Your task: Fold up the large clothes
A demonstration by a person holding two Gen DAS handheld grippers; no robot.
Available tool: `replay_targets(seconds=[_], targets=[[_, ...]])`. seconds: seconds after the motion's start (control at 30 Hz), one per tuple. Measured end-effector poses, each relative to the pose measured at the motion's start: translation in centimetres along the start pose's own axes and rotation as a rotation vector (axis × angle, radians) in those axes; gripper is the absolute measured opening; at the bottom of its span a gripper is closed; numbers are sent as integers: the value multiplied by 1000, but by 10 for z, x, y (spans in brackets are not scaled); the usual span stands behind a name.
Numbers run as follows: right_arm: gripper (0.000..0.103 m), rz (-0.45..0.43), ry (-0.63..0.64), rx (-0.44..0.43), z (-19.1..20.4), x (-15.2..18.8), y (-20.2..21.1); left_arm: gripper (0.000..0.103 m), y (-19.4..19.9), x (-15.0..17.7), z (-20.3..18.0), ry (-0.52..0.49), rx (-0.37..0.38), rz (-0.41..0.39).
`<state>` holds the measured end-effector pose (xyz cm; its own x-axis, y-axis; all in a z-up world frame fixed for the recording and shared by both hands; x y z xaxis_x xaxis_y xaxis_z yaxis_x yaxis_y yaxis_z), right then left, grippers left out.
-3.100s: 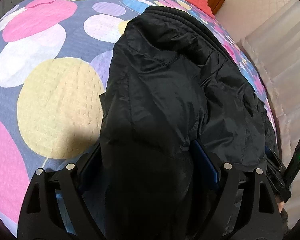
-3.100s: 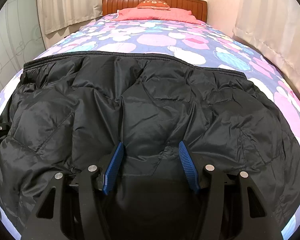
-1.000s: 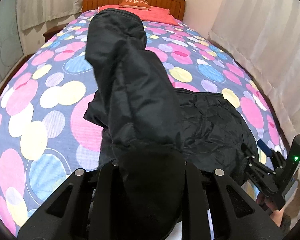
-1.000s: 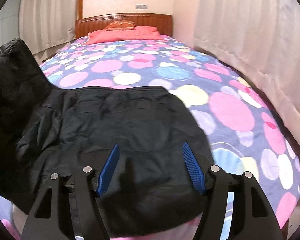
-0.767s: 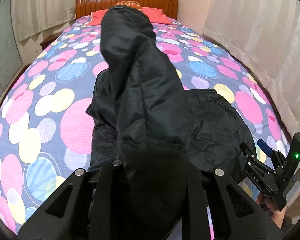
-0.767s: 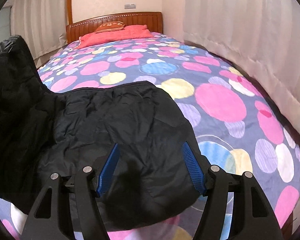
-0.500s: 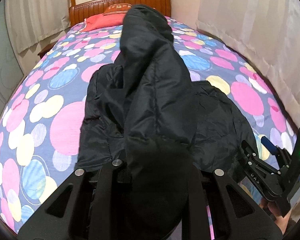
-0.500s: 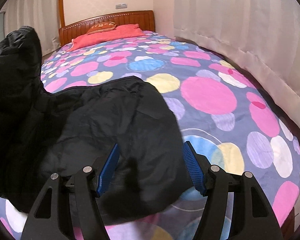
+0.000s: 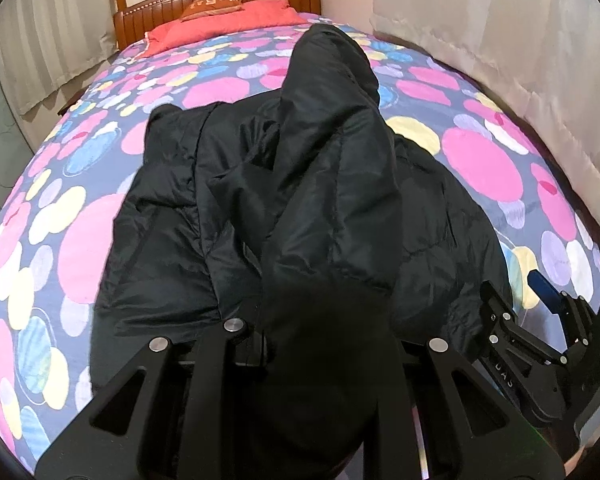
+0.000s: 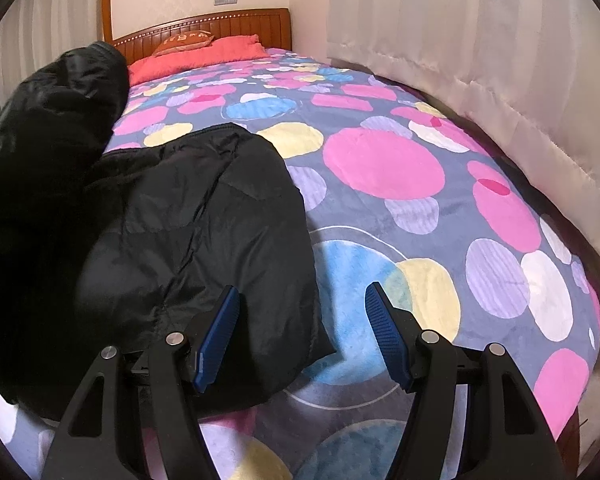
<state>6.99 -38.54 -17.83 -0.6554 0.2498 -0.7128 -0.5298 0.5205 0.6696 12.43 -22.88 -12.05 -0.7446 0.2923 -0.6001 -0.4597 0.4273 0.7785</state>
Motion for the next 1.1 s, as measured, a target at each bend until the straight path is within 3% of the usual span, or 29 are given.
replay_targets(seconds=[0.4,1.1], targets=[[65,1,27,19,5,9,0,18,-25,6,-11,-3,11,21],[65,22,31,21,9,14,-3,18,-28,9,-14,-13,17,13]])
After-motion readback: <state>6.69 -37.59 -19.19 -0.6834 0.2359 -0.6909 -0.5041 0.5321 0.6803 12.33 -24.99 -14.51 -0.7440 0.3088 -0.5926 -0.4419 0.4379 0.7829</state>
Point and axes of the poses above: each gripper's, at about its wrist camera, not at the fingertips, and y roughly against the way its jaws point, z to its left, x to its underside, the point moved 5 cm from there along -y, roughly the way its jaws point, and after that the axes turned 14 degrees about x, right-handed, at the moved point
